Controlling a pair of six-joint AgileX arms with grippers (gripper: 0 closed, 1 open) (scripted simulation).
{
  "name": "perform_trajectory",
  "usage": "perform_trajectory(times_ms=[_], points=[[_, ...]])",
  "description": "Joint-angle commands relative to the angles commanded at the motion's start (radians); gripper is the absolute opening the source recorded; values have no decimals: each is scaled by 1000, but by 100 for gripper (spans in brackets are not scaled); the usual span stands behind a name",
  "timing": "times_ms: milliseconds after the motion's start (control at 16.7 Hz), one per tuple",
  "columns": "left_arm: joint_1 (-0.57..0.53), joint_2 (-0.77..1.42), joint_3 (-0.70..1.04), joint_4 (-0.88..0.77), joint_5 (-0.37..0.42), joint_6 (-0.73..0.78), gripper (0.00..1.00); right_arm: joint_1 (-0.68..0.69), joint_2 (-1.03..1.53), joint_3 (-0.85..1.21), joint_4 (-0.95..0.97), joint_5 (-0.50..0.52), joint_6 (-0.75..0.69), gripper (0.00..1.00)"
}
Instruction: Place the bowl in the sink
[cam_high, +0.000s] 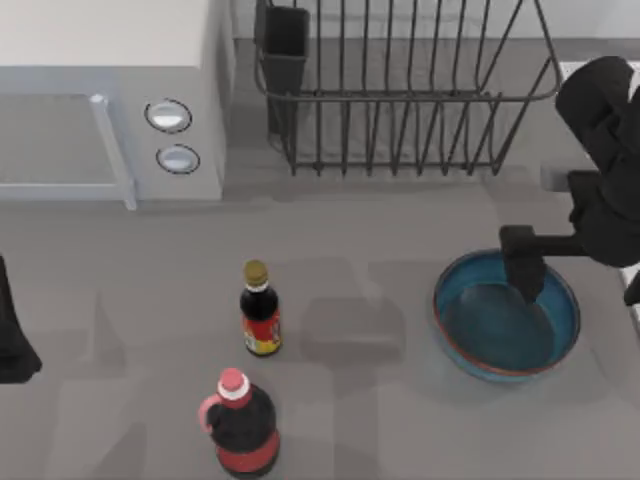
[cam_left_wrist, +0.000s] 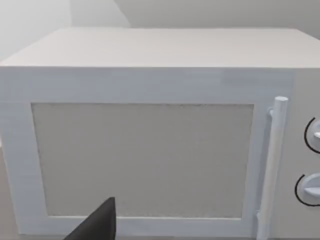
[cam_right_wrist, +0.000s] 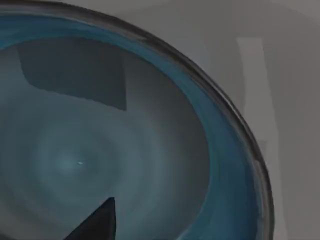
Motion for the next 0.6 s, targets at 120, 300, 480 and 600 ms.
perform_trajectory(times_ms=[120, 300, 480, 600], points=[[0, 0, 0, 0, 0, 0, 100, 1, 25, -53, 74, 0, 2, 100], [0, 0, 0, 0, 0, 0, 100, 2, 39, -80, 106, 0, 3, 100], [0, 0, 0, 0, 0, 0, 100, 2, 39, -80, 106, 0, 3, 100], [0, 0, 0, 0, 0, 0, 100, 2, 39, -80, 106, 0, 3, 85]])
